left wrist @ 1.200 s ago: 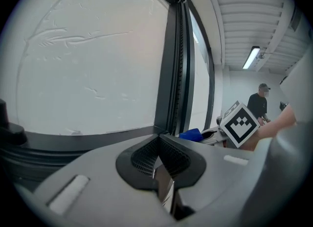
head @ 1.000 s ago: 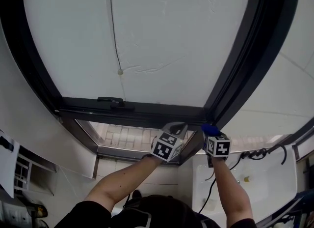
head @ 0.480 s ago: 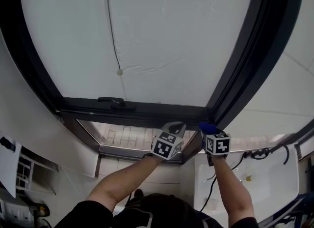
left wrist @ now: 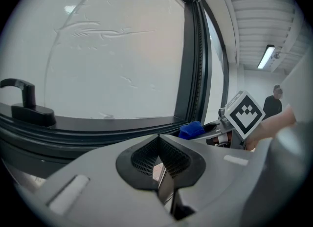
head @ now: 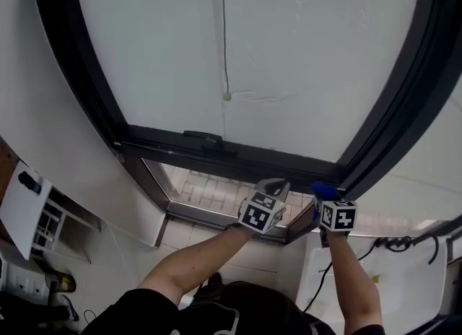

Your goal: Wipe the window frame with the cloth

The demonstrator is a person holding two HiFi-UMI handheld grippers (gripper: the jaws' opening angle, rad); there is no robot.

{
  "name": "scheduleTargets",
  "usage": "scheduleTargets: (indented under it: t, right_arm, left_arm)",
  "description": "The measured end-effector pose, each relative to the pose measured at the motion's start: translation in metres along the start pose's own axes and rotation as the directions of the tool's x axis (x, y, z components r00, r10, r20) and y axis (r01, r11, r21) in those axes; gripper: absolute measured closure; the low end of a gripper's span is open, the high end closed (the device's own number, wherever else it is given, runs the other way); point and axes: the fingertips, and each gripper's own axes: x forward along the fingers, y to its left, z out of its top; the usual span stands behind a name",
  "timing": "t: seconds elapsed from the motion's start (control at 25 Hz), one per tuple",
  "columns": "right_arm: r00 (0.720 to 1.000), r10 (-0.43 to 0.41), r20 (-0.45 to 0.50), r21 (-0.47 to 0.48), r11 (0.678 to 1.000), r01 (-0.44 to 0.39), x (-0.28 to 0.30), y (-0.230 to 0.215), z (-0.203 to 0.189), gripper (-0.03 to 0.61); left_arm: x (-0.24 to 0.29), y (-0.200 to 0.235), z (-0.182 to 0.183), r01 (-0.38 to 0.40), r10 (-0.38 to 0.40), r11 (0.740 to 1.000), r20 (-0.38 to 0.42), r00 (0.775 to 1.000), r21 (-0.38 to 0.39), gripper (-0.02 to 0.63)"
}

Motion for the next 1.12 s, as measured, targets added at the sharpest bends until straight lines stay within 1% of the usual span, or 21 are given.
scheduleTargets:
  t: [0.2, 0.32, 0.56, 0.68, 0.8, 1.12]
  right_arm:
    - [0.999, 0.039, -0.006, -0.026, 0.999, -0.039, 0.013, 0.034, 0.007, 0.430]
    - [0.999, 0.052, -0.011, -0.026, 0.998, -0.052, 0.018, 0.046, 0.010, 0.430]
    - [0.997, 0.077, -0.013, -0.027, 0.997, -0.077, 0.029, 0.072, 0.016, 0.430]
    - [0.995, 0.098, -0.013, -0.032, 0.995, -0.098, 0.034, 0.087, 0.020, 0.430]
    - [0.993, 0.118, -0.012, -0.013, 0.993, -0.118, 0.038, 0.102, 0.023, 0.430]
    - [0.988, 0.153, -0.011, 0.010, 0.988, -0.153, 0.050, 0.143, 0.033, 0.430]
  left_arm:
    - [-0.026, 0.032, -0.001, -0.052, 0.052, 0.999, 0.017, 0.999, -0.013, 0.624]
    - [-0.041, 0.050, 0.000, -0.085, 0.086, 0.996, 0.031, 0.996, -0.031, 0.624]
    - [-0.066, 0.086, -0.006, -0.143, 0.145, 0.989, 0.030, 0.989, -0.042, 0.624]
    - [-0.076, 0.097, -0.009, -0.161, 0.162, 0.986, 0.034, 0.986, -0.048, 0.624]
    - [-0.085, 0.105, -0.013, -0.170, 0.172, 0.985, 0.035, 0.985, -0.038, 0.624]
    - [-0.110, 0.135, -0.025, -0.185, 0.188, 0.980, 0.036, 0.982, -0.073, 0.624]
